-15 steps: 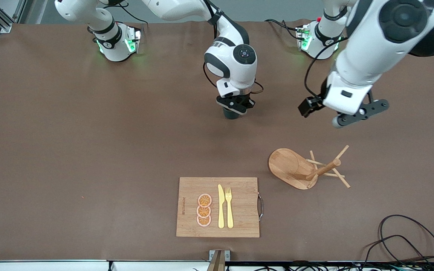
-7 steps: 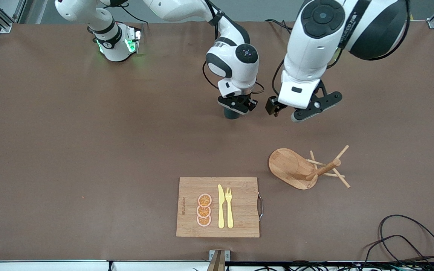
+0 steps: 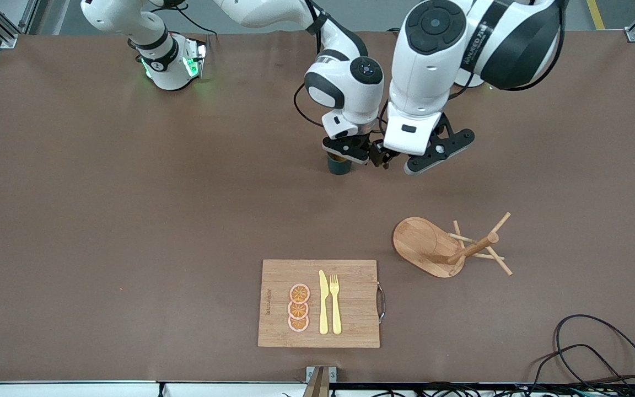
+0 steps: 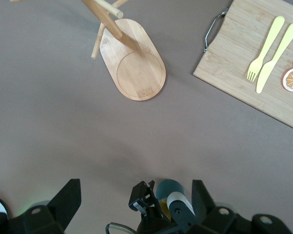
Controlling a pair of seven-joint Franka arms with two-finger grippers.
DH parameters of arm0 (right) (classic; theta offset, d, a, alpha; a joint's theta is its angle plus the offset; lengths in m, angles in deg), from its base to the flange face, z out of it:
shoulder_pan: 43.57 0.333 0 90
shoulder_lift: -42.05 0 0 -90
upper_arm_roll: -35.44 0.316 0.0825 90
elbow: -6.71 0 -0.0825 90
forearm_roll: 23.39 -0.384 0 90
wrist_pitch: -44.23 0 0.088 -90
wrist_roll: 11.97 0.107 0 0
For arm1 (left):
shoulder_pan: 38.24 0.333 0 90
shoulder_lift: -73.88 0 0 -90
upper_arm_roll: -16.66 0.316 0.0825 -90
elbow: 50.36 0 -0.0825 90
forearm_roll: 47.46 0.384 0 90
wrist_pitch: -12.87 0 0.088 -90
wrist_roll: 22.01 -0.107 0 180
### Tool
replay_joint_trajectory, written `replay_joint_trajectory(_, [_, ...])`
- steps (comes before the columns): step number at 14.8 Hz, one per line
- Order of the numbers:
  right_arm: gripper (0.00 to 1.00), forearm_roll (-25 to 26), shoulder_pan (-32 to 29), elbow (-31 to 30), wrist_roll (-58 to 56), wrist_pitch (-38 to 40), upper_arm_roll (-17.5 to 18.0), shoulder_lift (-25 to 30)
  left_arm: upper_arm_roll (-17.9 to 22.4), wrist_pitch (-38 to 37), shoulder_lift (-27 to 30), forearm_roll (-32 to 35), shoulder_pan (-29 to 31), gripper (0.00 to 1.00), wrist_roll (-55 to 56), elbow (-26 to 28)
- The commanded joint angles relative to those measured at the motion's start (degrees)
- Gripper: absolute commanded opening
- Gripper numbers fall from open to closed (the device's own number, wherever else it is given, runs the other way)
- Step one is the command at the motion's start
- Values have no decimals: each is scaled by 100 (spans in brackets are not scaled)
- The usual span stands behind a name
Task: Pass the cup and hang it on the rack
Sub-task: 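Hold the mug with the right gripper while the left gripper reaches the handle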
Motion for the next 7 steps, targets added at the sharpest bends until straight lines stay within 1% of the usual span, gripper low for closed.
replay_joint_trajectory(1, [100,124,-28,-45,-293,611,-11,299,30,103,-55,169,-193,100,263,14])
replay_joint_trajectory(3, [100,124,-71,-89,-373,798,-11,441,30,138,-64,178,-202,100,342,14])
replay_joint_trajectory(6, [100,124,-80,-308,-567,781,-11,616,21,165,-108,169,-246,100,369,14])
replay_joint_trajectory(7, [100,141,-98,-492,-611,720,-20,756,21,182,-108,169,-246,100,369,14])
